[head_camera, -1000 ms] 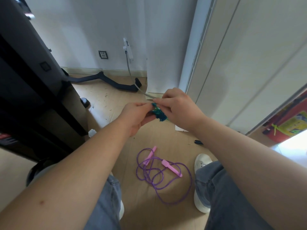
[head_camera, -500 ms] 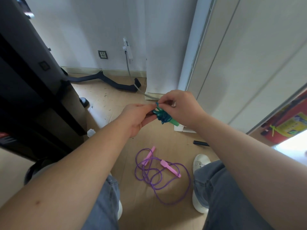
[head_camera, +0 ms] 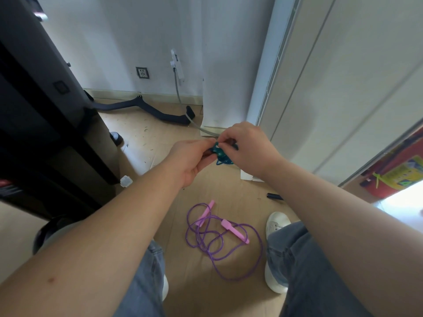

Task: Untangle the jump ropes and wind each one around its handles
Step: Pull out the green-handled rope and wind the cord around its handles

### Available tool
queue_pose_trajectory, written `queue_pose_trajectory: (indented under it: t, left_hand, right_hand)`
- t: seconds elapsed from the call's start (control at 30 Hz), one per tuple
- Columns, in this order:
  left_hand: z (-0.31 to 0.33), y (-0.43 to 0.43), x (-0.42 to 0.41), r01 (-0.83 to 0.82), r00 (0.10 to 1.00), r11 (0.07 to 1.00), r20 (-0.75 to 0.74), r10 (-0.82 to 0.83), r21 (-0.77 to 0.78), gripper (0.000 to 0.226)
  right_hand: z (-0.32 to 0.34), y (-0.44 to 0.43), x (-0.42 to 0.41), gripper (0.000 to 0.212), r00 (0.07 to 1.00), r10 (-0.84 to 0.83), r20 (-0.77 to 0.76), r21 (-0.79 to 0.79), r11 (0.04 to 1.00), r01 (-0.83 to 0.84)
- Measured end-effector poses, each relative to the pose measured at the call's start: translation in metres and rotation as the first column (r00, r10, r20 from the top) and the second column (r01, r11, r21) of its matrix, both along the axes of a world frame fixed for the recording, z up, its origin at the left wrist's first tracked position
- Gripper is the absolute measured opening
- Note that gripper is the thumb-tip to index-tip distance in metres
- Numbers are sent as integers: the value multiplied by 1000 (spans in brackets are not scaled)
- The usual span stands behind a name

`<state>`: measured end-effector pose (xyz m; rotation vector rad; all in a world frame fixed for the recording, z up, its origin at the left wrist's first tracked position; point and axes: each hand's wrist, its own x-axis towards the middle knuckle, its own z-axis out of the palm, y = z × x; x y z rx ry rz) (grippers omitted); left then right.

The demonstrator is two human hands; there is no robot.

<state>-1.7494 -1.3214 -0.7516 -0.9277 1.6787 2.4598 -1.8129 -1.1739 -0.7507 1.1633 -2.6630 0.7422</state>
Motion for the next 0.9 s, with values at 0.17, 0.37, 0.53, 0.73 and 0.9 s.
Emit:
queue_pose_trajectory:
  t: [0.17,0.37,0.53,0.73,0.9]
  left_hand:
    - [4,-1,1,87,996,996,-22,-87,19,17]
    - [3,-5,4,116,991,993,-60,-118,-26,19]
    - [2,-2,5,142,981,990,-129,-142,-13,18]
    - [-3,3,7,171,971,974,-145,-192,-148,15]
    - [-5,7,5,148,974,932,-114,-195,-330,21]
  right_hand:
    - [1,-1,1,12,984,-152,98,-106,981,162]
    - [3,2,4,9,973,-122,194,-137,979,150]
    - [7,9,1,10,925,-83,372,-235,955,180]
    - [8,17,0,10,875,-33,483,-231,959,163]
    - [5,11,7,20,862,-6,507,-263,951,161]
